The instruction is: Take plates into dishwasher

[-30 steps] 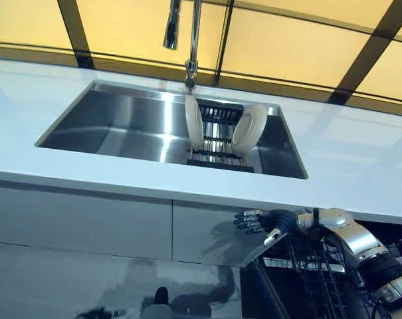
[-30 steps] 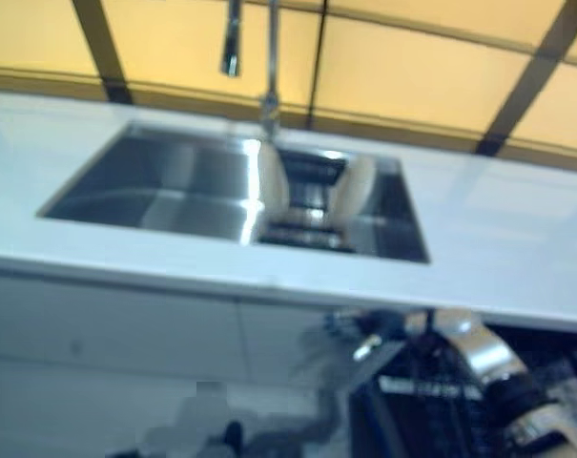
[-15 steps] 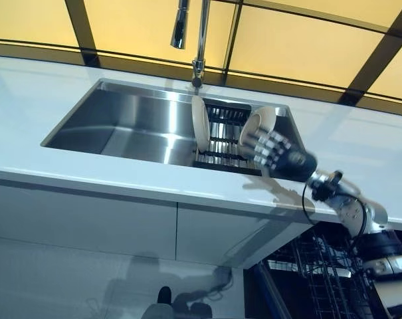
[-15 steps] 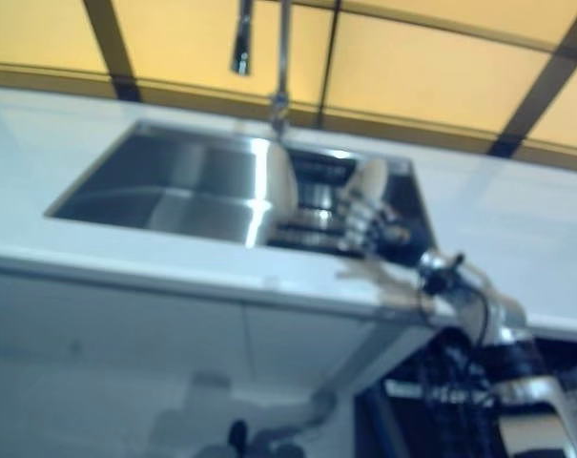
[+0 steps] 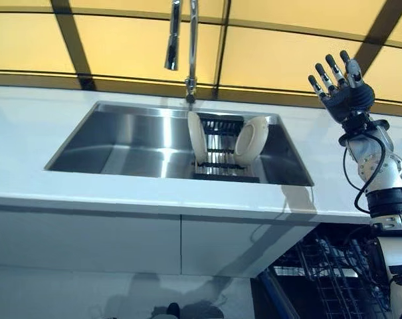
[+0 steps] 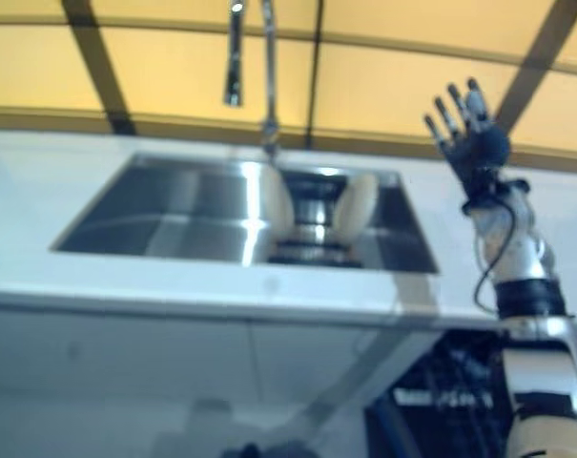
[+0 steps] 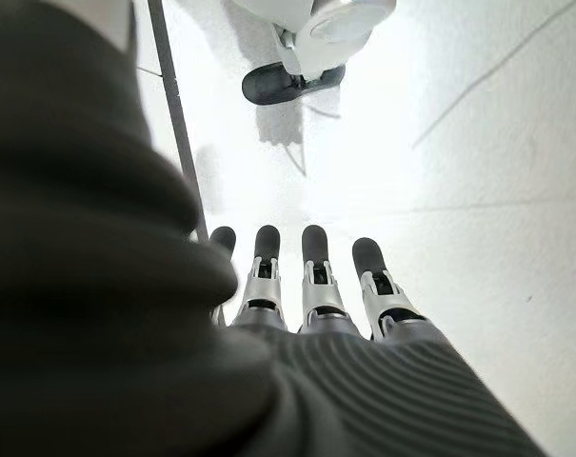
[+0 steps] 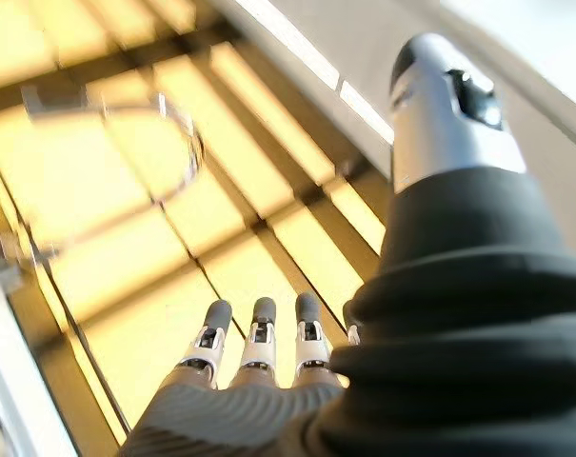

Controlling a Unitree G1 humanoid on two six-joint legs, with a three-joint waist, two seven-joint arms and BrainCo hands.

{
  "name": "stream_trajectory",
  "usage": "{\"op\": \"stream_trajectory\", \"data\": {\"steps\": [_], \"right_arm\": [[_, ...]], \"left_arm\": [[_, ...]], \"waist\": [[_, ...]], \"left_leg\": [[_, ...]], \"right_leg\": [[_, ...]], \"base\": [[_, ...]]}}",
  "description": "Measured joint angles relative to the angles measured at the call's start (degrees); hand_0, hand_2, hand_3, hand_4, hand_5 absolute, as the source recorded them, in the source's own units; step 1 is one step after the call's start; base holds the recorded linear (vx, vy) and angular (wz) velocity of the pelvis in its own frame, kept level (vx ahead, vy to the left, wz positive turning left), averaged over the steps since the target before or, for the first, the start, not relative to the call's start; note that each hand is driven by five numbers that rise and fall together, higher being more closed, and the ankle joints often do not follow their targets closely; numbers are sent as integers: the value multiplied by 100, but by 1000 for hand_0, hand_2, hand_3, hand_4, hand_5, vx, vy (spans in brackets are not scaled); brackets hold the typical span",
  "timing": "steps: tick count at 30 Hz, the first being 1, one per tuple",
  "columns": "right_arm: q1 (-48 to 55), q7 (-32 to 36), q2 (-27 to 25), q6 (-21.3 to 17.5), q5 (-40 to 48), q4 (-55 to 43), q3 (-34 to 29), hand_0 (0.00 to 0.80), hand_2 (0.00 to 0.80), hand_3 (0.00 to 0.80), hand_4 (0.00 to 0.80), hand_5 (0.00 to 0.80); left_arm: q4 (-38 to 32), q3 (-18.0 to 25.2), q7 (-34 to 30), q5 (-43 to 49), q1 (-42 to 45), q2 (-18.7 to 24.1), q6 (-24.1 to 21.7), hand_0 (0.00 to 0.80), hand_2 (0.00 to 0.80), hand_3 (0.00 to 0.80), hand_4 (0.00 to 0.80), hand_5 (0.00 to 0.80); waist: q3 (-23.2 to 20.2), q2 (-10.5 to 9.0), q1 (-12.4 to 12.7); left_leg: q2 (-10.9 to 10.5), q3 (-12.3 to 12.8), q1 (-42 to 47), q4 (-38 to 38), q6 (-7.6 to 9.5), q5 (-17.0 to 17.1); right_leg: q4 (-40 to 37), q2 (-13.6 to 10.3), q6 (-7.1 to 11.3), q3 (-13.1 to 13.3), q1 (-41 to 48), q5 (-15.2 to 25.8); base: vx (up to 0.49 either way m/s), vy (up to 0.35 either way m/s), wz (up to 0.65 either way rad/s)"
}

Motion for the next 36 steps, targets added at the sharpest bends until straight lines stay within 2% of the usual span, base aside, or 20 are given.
{"op": "stream_trajectory", "data": {"steps": [2, 3, 5, 8, 10, 14, 20, 24, 29, 36], "right_arm": [[-177, -251, -189, 72, -434, 348, 250, 0, 0, 0, 0, 0], [-186, -341, -263, 155, -600, 447, 367, 0, 0, 0, 0, 0], [-200, -487, -387, 356, -807, 620, 541, 0, 0, 0, 0, 0], [-227, -508, -654, 754, -856, 693, 751, 0, 0, 0, 0, 0], [-421, -476, -731, 1278, -1095, 691, 1051, 0, 0, 0, 0, 0], [-655, -314, -812, 1894, -1594, 703, 1556, 0, 0, 0, 0, 0], [-1324, -198, -672, 2333, -2167, 821, 2096, 0, 0, 0, 0, 0], [-1715, -241, -550, 2371, -2179, 1067, 2301, 0, 0, 0, 0, 0], [-1949, -414, -485, 2366, -2174, 1178, 2425, 0, 0, 0, 0, 0], [-2024, -480, -250, 2366, -2173, 1178, 2510, 0, 0, 0, 0, 0]], "left_arm": [[-35, 79, 77, -136, -63, 148, 63, 0, 0, 0, 0, 0], [-62, 81, 118, -203, -77, 209, 125, 0, 0, 0, 0, 0], [-91, 70, 144, -232, -54, 163, 233, 0, 0, 0, 0, 0], [-76, 61, 140, -231, 3, -56, 265, 0, 0, 0, 0, 0], [-74, 74, 139, -231, 106, -177, 305, 0, 0, 0, 0, 0], [-128, 79, 154, -231, 67, -198, 322, 0, 0, 0, 0, 0], [-230, 79, 167, -230, -2, -156, 327, 0, 0, 0, 0, 0], [-241, 74, 206, -235, -34, -107, 334, 0, 0, 0, 0, 0], [-243, 48, 211, -285, -43, 1, 335, 0, 0, 0, 0, 0], [-261, 4, 220, -443, -80, 89, 309, 0, 0, 0, 0, 0]], "waist": [[-9, -99, -5], [-70, -225, 0], [-140, -331, -13], [-147, -270, 14], [-146, -279, -19], [-145, -265, -27], [-44, -323, 31], [129, -404, 165], [286, -507, 213], [400, -534, 337]], "left_leg": [[131, -29, -7, -13, -88, 26], [136, -19, -14, -21, -150, 22], [281, -20, 15, -19, -314, 22], [504, -21, -26, 13, -463, -32], [598, -20, 3, 8, -668, -21], [642, -26, 30, 8, -781, -67], [599, -66, 17, 5, -776, -102], [612, -92, -16, 4, -777, -107], [601, -203, -312, 11, -740, -36], [576, -319, -408, 11, -769, -22]], "right_leg": [[-609, 2, 137, 122, -19, 331], [-796, -4, 134, 70, 21, 425], [-1084, 121, 5, -15, 167, 976], [-1422, 392, -150, -82, 278, 1130], [-1766, 485, -317, -213, 439, 1547], [-1828, 574, -367, -258, 515, 1596], [-1823, 536, -333, -327, 536, 1571], [-1842, 535, -306, -357, 520, 1522], [-1838, 525, -292, -451, 292, 1553], [-1821, 523, -325, -521, 264, 1581]], "base": [[51, -110, 7], [45, -69, 20], [44, -45, 26], [39, 7, -7], [32, 38, -14], [44, 33, -1], [25, 16, 5], [-42, -20, 4], [-71, -11, 10], [6, 13, 7]]}}
